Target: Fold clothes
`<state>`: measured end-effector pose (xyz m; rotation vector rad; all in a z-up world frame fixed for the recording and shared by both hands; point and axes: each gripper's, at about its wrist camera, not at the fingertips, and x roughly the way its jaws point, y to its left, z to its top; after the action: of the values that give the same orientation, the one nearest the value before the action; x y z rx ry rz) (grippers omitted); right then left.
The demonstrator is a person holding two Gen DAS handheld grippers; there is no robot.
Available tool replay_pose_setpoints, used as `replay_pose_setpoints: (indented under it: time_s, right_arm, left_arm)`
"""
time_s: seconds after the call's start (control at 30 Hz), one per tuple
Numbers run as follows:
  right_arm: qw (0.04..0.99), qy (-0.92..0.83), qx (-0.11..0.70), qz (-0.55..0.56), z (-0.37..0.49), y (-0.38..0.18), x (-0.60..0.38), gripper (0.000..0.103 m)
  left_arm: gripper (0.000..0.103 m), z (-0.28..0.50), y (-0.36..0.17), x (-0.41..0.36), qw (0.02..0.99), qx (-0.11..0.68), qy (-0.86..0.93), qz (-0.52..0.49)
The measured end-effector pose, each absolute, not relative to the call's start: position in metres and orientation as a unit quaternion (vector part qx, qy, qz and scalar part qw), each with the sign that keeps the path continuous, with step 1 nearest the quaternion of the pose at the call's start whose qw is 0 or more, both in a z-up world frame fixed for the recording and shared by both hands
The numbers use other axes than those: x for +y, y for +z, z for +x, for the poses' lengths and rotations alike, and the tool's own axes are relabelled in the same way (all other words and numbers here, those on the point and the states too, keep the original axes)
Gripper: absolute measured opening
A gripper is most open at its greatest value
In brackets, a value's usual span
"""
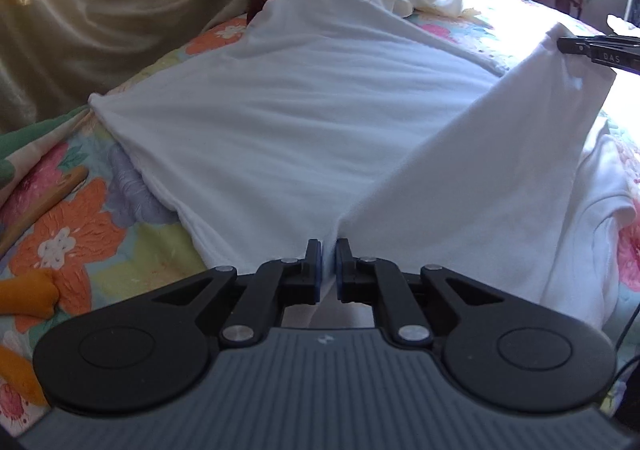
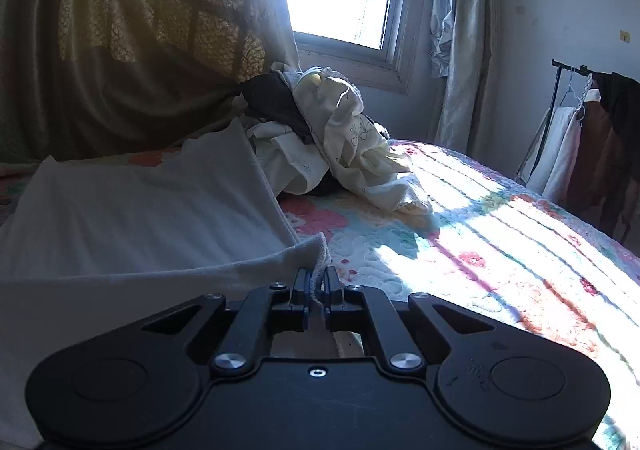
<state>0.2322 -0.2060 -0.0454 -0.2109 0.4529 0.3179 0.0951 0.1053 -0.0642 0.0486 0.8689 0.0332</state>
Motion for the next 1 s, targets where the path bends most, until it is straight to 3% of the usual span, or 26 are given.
replay_pose_setpoints:
  time_s: [0.07,0.3,0.37,0.47,0.5,0.53,0.57,0.7,0.8,0.87,1.0]
  right_arm:
    - [0.95,0.154,0.25,-0.105,0.25,-0.061,-0.199,0.007]
    - [0.926,0.148,0.305,-0.166,0.268,-0.121,-0.169,0.008]
    - [0.929,0.136,0.307,-0.155,0.265,-0.119,-0.173,0.011]
    - [0.936,0.069,0.301,-0.171,0.257,-0.107,-0.175,0.045]
    - [0.94,0.041,0.288,-0.177,0.25,-0.1,-0.173,0.05]
    - [0.943,0.031,0.281,-0.178,0.243,-0.092,-0.169,0.05]
    - [0.942,0.053,0.285,-0.168,0.237,-0.082,-0.167,0.05]
    - [0.929,0.171,0.315,-0.087,0.221,-0.075,-0.157,0.056]
    - [0.904,0.218,0.362,-0.061,0.223,-0.091,-0.145,0.056]
    - [0.895,0.198,0.389,-0.086,0.227,-0.107,-0.14,0.056]
    - [0.892,0.181,0.401,-0.099,0.226,-0.116,-0.147,0.057]
  left_arm:
    - [0.027,0.099,-0.073,0.108,0.906,0.417,0.057,0.044]
    - [0.028,0.09,-0.067,0.115,0.893,0.42,0.113,0.117]
    - [0.028,0.084,-0.066,0.126,0.895,0.424,0.111,0.084]
    - [0.033,0.068,-0.058,0.16,0.9,0.419,0.103,-0.069]
    - [0.034,0.064,-0.057,0.167,0.896,0.42,0.099,-0.108]
    - [0.035,0.06,-0.057,0.173,0.891,0.42,0.094,-0.143]
    - [0.042,0.059,-0.06,0.174,0.889,0.423,0.084,-0.155]
    - [0.049,0.063,-0.076,0.159,0.88,0.453,0.095,-0.108]
    - [0.046,0.06,-0.085,0.151,0.87,0.469,0.128,-0.081]
    - [0.017,0.057,-0.088,0.147,0.862,0.478,0.167,-0.034]
    - [0.016,0.042,-0.083,0.147,0.865,0.476,0.162,-0.006]
